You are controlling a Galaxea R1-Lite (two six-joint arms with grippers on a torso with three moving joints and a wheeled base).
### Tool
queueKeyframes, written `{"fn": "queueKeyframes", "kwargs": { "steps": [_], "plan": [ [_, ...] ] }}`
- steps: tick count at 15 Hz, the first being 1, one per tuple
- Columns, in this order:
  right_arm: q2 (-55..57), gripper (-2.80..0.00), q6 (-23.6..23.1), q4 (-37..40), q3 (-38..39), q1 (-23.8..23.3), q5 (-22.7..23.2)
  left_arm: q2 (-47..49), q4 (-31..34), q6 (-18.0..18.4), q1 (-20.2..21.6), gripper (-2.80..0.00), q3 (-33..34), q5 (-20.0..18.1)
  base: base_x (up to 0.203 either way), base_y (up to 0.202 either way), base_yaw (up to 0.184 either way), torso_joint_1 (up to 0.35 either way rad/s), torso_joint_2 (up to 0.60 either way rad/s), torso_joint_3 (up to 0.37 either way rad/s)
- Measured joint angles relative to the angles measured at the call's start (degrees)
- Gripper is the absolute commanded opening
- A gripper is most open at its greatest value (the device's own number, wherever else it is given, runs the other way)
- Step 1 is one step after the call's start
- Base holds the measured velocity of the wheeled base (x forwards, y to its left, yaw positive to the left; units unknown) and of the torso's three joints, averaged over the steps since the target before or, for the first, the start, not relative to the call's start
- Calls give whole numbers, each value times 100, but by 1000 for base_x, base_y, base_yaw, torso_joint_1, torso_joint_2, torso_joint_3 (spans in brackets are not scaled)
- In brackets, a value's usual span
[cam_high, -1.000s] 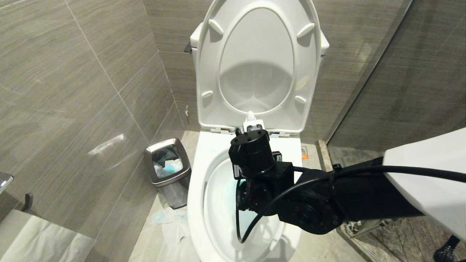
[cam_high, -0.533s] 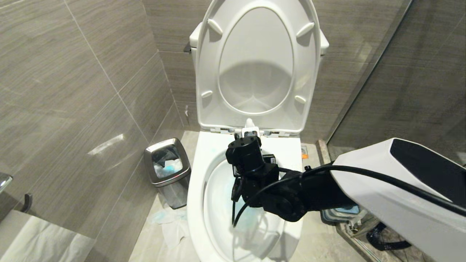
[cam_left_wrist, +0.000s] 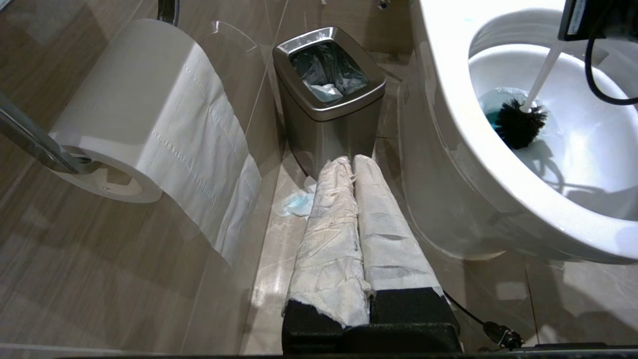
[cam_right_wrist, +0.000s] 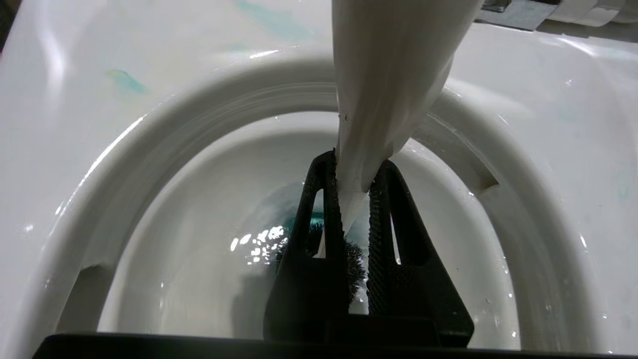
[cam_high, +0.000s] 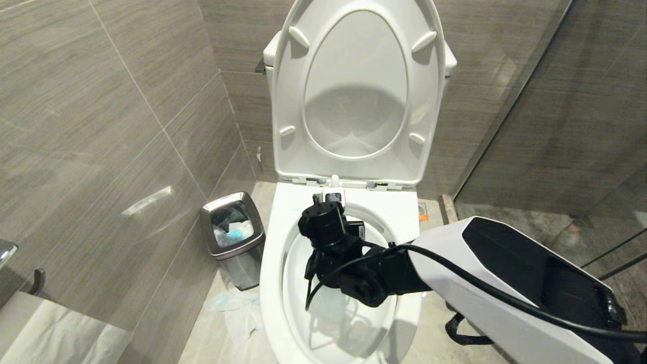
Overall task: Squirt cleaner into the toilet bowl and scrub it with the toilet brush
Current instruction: Scrub the toilet bowl
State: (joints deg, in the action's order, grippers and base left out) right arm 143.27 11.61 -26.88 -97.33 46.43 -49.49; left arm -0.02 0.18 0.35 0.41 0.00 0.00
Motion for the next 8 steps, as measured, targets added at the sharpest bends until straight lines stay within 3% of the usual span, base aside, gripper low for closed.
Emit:
{"fn": "queueKeyframes", "kwargs": {
  "steps": [8],
  "plan": [
    [-970,-280,-214,100,264,10,-6,0,0,-2,0,-280,0,0,0,0,0,0,0,0]
  ]
}}
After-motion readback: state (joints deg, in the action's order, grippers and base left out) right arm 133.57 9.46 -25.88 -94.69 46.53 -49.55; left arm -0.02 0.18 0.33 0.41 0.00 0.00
